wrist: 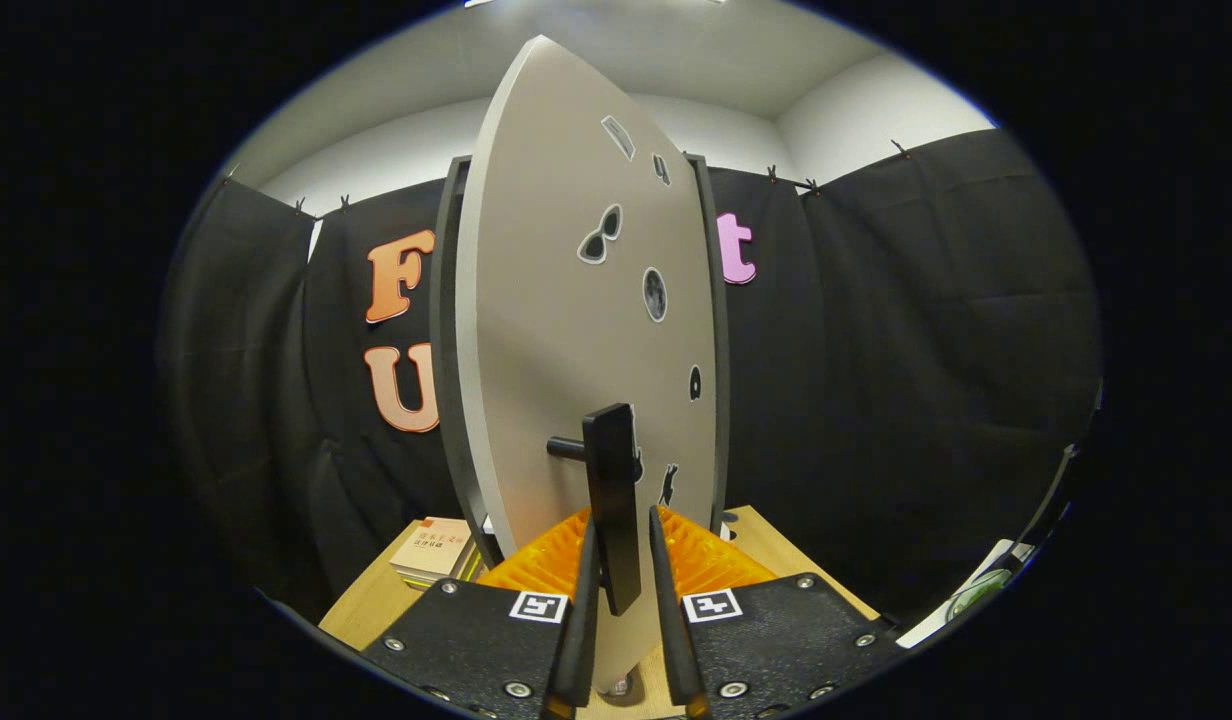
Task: Open the shoe cabinet door, grab the shoes and put them into the shoe cabinet, then close the shoe cabinet door.
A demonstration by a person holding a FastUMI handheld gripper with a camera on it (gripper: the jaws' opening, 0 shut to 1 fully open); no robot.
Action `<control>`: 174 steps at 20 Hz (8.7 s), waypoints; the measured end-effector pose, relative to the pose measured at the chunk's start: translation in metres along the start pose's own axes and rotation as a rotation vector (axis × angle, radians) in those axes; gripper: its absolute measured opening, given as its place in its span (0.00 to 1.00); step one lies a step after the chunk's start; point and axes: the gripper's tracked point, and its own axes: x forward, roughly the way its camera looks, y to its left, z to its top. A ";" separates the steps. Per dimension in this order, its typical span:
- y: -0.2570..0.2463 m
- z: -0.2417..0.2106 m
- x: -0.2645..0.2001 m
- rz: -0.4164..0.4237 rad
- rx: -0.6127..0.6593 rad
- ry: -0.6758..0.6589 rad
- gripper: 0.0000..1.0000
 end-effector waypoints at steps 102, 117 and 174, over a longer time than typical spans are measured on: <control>0.071 -0.476 0.089 0.320 -0.105 0.830 0.16; 0.058 -0.440 0.084 0.271 -0.042 0.734 0.05; 0.079 -0.109 0.405 0.273 -0.202 0.408 0.05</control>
